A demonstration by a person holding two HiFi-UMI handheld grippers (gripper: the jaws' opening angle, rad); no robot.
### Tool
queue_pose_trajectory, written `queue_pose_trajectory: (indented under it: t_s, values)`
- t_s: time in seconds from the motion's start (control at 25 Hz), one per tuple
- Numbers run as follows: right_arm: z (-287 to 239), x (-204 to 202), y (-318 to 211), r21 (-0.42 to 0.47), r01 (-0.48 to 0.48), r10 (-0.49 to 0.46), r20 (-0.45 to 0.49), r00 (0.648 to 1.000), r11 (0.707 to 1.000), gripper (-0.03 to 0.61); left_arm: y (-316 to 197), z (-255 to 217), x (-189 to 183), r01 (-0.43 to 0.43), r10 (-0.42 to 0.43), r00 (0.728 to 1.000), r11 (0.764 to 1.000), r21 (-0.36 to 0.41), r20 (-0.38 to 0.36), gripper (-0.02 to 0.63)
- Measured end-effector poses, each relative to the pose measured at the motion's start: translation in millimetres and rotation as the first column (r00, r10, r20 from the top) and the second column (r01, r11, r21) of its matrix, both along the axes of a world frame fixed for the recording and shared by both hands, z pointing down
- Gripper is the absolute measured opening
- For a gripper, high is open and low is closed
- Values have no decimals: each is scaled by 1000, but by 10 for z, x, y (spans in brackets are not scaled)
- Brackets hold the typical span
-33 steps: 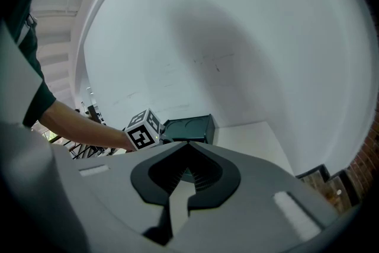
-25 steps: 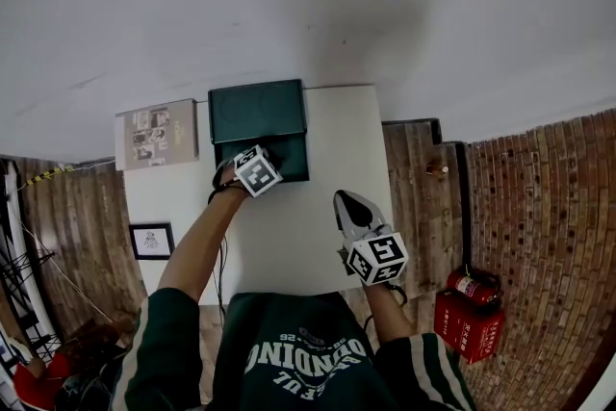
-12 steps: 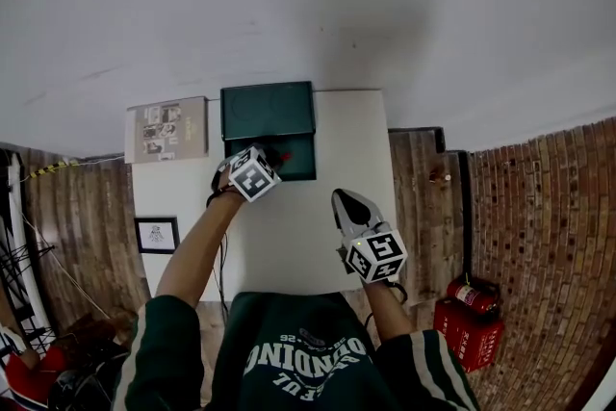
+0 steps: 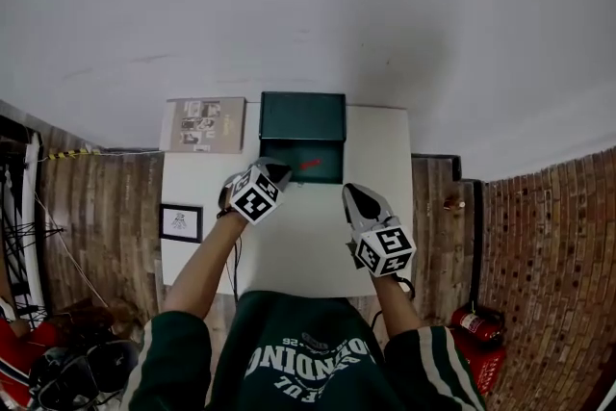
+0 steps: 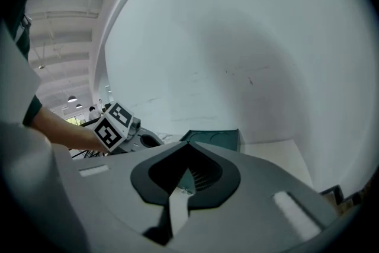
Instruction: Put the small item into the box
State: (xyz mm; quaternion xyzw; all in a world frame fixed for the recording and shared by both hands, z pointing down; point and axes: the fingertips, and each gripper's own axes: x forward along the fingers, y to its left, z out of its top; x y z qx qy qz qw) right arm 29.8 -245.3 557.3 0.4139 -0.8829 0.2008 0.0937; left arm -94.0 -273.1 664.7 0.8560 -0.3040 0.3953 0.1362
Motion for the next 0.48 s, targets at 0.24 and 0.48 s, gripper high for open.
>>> queue_pose_trajectory:
  t_s: [0.24,0.48]
  values:
    - [-246,-185,-7,59,25,-25,2,1000,998,2,189,-485,-267,119,-110,990,988,101,-88,52]
    - [-434,-372,21,100,45,-45,3,999,994,2,342,-932,-504,245,-210,959,952,181,-191,52]
